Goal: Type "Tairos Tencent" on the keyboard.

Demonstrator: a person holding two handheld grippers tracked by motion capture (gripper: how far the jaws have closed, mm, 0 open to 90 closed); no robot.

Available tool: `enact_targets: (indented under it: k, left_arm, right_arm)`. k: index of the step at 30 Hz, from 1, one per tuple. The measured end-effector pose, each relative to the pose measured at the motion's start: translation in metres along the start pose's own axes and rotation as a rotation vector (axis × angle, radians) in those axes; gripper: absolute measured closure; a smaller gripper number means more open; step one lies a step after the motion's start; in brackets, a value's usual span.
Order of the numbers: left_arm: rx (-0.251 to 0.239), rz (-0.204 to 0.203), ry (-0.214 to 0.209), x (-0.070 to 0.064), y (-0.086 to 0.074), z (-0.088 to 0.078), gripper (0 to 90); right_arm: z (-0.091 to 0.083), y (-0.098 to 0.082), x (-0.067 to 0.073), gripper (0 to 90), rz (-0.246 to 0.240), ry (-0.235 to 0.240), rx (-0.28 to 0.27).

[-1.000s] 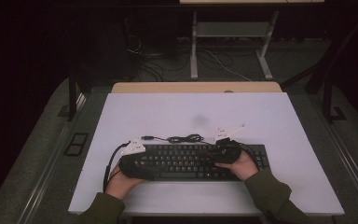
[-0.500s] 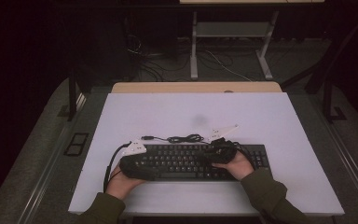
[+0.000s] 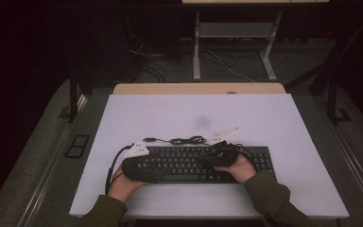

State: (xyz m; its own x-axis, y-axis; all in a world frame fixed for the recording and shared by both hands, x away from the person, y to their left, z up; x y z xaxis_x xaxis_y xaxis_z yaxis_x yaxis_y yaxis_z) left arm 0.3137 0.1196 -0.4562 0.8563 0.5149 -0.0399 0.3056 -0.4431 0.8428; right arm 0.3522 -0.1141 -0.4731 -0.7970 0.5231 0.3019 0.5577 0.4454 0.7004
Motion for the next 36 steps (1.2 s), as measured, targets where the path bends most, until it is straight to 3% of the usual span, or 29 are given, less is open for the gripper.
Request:
enact_targets:
  k: [12, 18, 30, 36]
  left_arm:
    - [-0.011, -0.006, 0.007, 0.002, 0.001, -0.003, 19.4]
    - [-0.02, -0.011, 0.012, 0.004, 0.0, -0.007, 22.1]
    - [-0.011, -0.014, 0.014, 0.006, -0.005, -0.016, 33.1]
    - [0.007, -0.019, 0.026, 0.01, -0.009, -0.017, 44.9]
  right_arm:
    - [-0.006, 0.004, 0.0, 84.5, 0.006, 0.02, -0.046]
    - [-0.009, 0.007, 0.001, 71.8, 0.023, 0.047, -0.078]
    - [-0.008, 0.009, -0.004, 38.7, 0.054, 0.038, -0.114]
    - [-0.009, 0.009, -0.005, 33.7, 0.059, 0.035, -0.131]
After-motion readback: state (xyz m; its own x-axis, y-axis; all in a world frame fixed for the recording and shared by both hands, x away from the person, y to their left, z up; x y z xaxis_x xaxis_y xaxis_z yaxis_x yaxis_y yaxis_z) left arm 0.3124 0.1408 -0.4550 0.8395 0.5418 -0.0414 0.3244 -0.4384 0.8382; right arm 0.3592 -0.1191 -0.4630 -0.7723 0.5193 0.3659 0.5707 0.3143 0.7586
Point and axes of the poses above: each handheld gripper's, and its own axes: z roughly forward along the jaws, y roughly out of its top, x roughly to its left, the point moved 5 cm from there along z, roughly forward along the jaws, and after that the axes turned 8 degrees about z, right-handed, at the moved point
